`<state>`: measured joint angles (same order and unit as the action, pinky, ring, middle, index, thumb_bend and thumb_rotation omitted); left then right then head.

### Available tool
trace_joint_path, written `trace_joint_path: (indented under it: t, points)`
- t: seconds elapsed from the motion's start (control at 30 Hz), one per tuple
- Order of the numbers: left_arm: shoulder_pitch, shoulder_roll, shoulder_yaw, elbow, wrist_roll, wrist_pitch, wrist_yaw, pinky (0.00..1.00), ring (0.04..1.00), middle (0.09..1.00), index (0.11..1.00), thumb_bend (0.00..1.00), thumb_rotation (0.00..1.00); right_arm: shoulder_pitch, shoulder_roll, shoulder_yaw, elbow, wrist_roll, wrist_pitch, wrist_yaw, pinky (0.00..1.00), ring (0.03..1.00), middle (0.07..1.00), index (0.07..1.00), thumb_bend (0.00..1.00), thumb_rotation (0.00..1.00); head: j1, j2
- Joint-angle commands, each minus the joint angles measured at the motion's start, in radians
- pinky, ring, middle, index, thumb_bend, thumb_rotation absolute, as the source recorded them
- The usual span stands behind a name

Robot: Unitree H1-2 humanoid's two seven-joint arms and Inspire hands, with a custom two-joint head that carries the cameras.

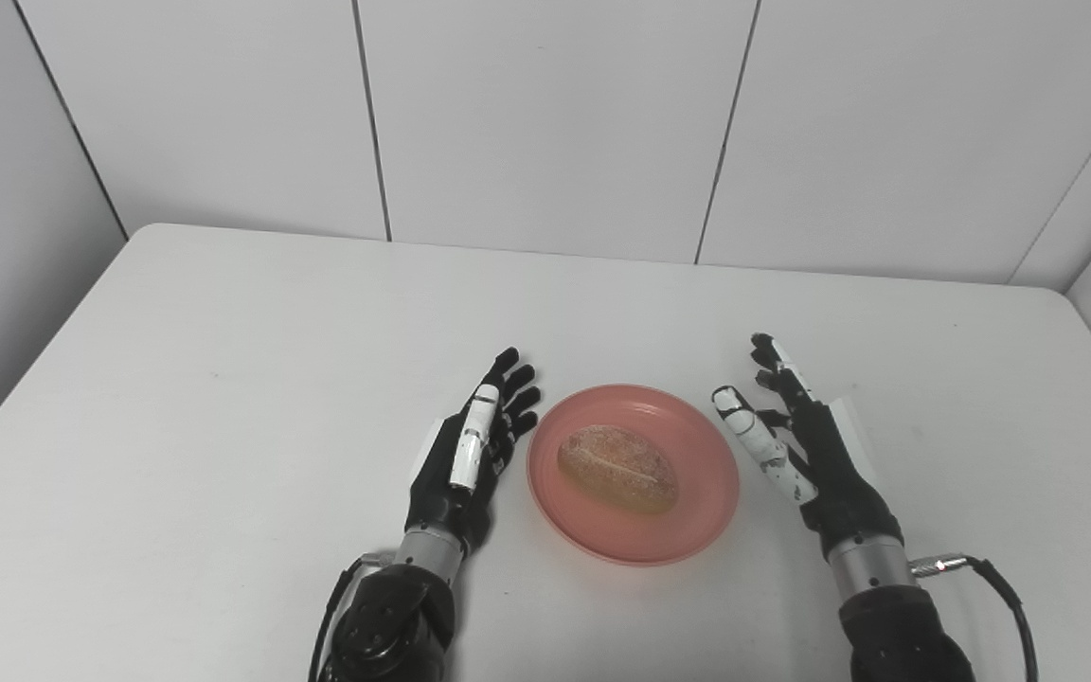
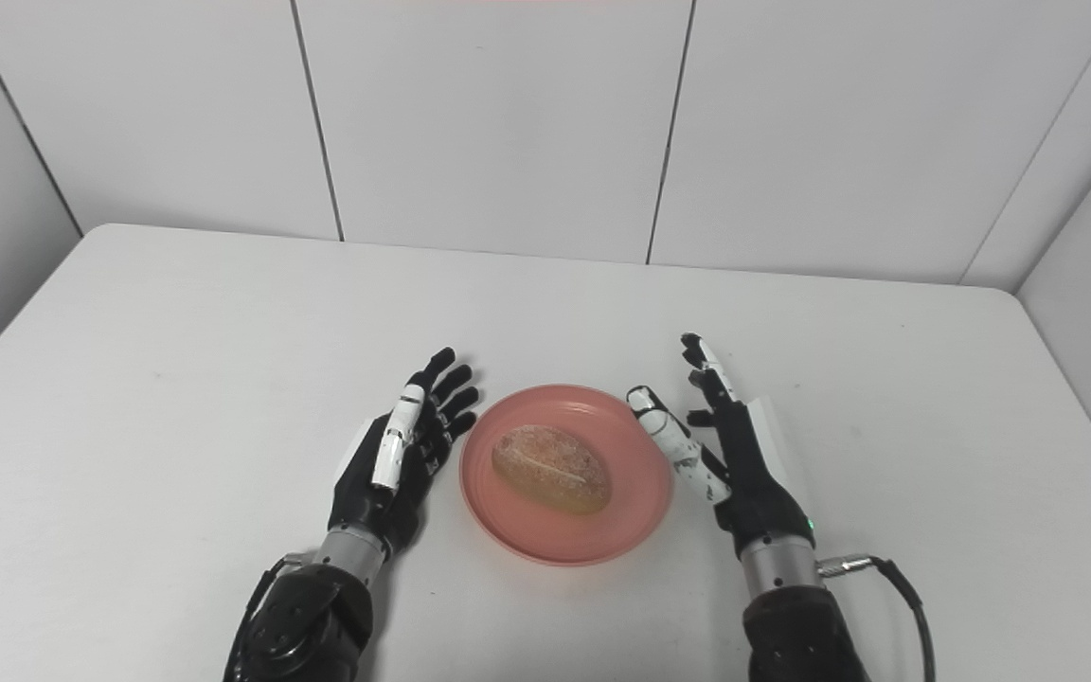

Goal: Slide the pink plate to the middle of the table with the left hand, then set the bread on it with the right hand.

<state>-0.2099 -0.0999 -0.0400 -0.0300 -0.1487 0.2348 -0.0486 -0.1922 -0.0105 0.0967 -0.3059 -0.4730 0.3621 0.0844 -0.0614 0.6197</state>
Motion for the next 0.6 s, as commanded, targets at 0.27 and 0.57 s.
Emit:
trace_joint_path:
  t: [0.27, 0.57]
  points:
    - [0.027, 0.026, -0.008, -0.022, 0.015, -0.058, -0.02, 0.99, 0.979, 0.983, 0.971, 0.43, 1.0, 0.017, 0.09, -0.045, 0.056, 0.191, -0.087, -0.082, 0.91, 0.934, 0.94, 0.934, 0.39, 1.0, -0.025, -0.022]
    - [0.056, 0.048, -0.01, -0.051, 0.016, -0.086, -0.04, 1.0, 1.0, 1.0, 1.0, 0.41, 1.0, 0.053, 0.098, -0.03, 0.102, 0.22, -0.172, -0.134, 0.91, 0.929, 0.934, 0.931, 0.31, 1.0, -0.045, -0.034]
